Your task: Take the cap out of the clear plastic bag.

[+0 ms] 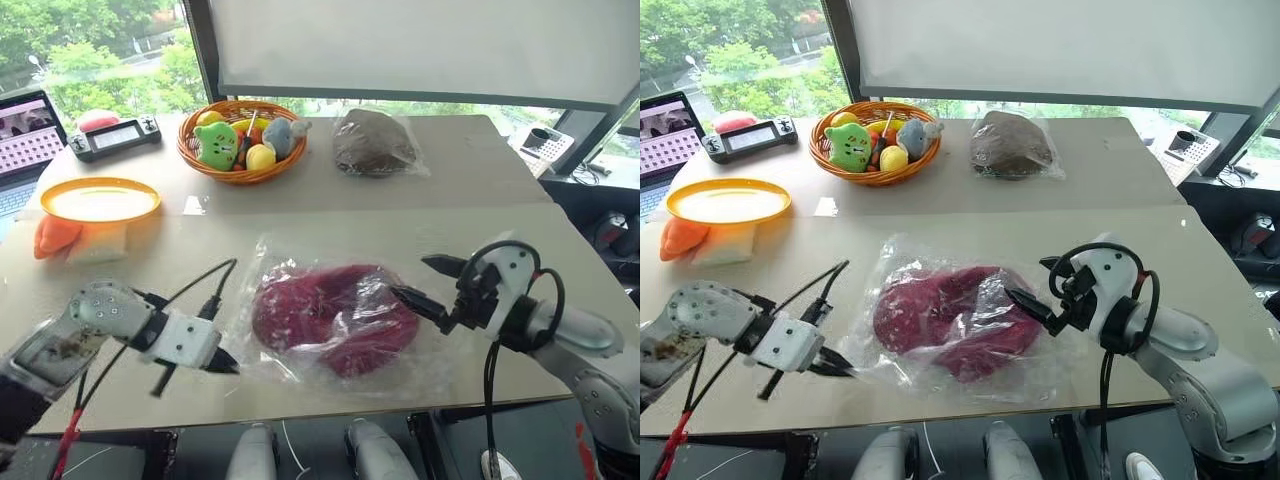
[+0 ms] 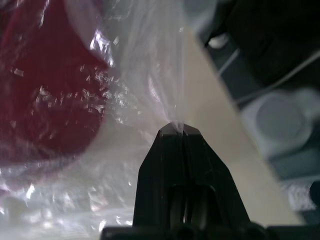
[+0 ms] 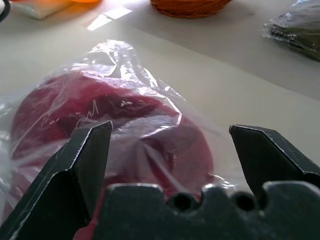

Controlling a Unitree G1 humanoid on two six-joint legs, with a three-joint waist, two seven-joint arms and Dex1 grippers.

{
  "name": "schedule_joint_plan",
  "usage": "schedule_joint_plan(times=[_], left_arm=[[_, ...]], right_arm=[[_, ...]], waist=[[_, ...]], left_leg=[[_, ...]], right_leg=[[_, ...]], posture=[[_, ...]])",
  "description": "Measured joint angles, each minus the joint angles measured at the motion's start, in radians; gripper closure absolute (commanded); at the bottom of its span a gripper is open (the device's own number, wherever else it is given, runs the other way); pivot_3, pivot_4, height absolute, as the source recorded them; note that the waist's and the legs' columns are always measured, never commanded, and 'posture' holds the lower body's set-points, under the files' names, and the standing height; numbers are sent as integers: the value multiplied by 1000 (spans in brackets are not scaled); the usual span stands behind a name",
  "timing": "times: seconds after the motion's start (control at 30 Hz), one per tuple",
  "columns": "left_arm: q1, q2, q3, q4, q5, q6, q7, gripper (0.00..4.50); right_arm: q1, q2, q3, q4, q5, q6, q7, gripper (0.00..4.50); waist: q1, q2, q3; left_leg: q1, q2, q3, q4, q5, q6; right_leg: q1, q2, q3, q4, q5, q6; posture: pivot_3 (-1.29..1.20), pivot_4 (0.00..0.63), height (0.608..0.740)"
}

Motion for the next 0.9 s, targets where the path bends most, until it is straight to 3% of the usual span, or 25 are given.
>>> schedule_joint_plan(times=[0.07, 0.17, 0.47, 0.7, 0.8, 0.9], left_arm=[[-20, -53, 17, -33, -16, 50, 39, 4454], [-25, -108, 24, 4, 28, 76, 84, 3792], [-16, -153, 30, 52, 91, 91, 48, 678], [-94, -129, 106, 101, -41, 280, -33, 678], [-246, -123, 158, 287, -105, 397, -95, 678], [-332, -142, 164, 434, -87, 405, -132, 678]], right_arm=[[-4, 0, 8, 7, 0, 0, 5, 0], [-5, -2, 18, 13, -1, 0, 9, 0], [-23, -8, 21, 29, -6, 0, 8, 0], [-21, -12, 20, 31, -11, 0, 8, 0], [-17, -16, 15, 30, -6, 0, 12, 0], [-14, -32, -15, 20, 29, -1, 44, 0]], waist=[[2, 1, 0], [-1, 0, 0], [-6, 0, 0], [-6, 0, 0], [-4, 0, 0], [-2, 0, 0]], left_leg=[[1, 0, 0, 0, 0, 0], [0, 0, 0, 0, 0, 0], [-1, 0, 0, 0, 0, 0], [-1, 0, 0, 0, 0, 0], [-1, 0, 0, 0, 0, 0], [-1, -1, 0, 0, 0, 0]], right_leg=[[0, 0, 0, 0, 0, 0], [-1, 1, 1, 0, 0, 0], [-1, 1, 1, 0, 0, 0], [-2, 1, 1, 0, 0, 0], [-2, 2, 1, 0, 0, 0], [-2, 2, 1, -1, -1, 0]], posture=[[0, 150, 740], [0, 150, 740], [0, 150, 740], [0, 150, 740], [0, 150, 740], [0, 150, 740]])
